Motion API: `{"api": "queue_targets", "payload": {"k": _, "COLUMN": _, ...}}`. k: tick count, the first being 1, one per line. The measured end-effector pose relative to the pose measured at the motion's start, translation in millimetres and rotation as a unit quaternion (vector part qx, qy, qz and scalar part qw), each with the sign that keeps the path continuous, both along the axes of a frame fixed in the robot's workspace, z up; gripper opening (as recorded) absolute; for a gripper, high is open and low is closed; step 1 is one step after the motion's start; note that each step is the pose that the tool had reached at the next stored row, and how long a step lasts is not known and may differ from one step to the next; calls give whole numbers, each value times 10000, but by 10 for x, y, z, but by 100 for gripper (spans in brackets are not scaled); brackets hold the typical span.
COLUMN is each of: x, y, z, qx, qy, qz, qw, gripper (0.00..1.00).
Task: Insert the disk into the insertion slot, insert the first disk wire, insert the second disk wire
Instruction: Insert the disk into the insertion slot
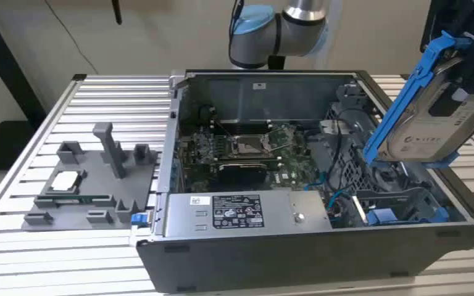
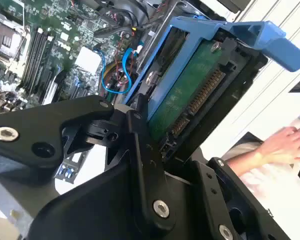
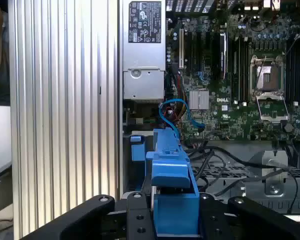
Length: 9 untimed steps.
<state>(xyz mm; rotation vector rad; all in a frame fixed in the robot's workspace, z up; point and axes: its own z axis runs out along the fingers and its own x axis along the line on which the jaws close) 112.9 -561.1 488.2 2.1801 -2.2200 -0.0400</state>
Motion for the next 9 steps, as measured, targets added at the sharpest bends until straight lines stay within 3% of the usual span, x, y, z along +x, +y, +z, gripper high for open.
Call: {"api": "queue_targets", "payload": {"k": 9, "x": 0, "y": -8, "z": -19, "qx": -1, "qy": -3, "qz": 0, "qw": 10000, "gripper": 33}}
